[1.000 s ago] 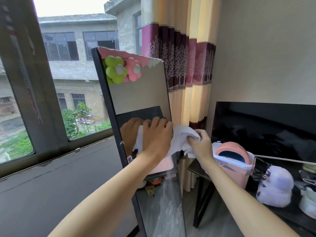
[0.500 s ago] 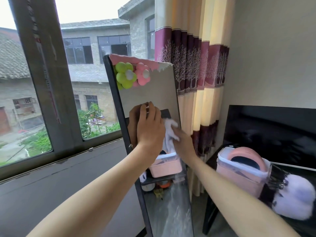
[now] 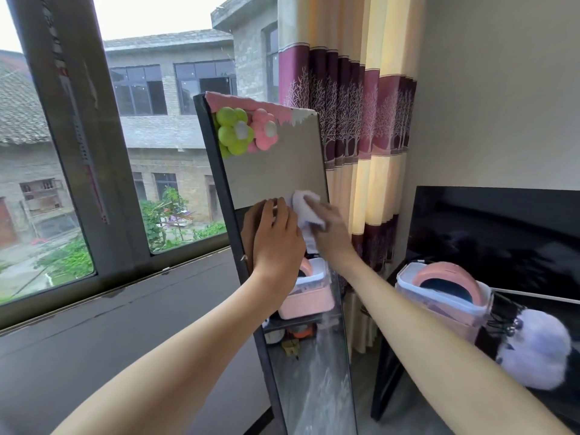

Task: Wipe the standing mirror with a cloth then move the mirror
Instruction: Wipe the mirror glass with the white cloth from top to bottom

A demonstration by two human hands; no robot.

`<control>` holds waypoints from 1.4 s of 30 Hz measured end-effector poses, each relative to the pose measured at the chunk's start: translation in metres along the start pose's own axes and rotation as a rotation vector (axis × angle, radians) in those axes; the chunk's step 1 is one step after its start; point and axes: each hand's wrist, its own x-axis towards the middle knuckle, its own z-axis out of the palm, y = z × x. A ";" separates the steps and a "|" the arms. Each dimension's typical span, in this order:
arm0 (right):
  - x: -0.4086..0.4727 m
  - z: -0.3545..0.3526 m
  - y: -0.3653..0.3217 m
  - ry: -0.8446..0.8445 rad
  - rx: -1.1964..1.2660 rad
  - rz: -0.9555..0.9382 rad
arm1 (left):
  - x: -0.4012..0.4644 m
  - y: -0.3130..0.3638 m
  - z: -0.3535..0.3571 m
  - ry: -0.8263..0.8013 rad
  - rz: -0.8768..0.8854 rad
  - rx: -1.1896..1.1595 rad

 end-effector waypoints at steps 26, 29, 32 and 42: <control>-0.038 0.018 0.139 -0.070 -0.111 0.404 | -0.001 0.051 0.055 -0.024 0.086 0.028; -0.046 0.008 0.154 -0.041 -0.064 0.637 | -0.001 0.053 0.057 -0.017 0.097 0.026; -0.012 -0.005 0.124 0.144 0.041 0.437 | -0.001 0.056 0.060 -0.021 0.095 0.031; 0.015 0.001 0.112 -0.112 0.046 0.210 | 0.004 0.069 0.064 -0.026 0.083 -0.029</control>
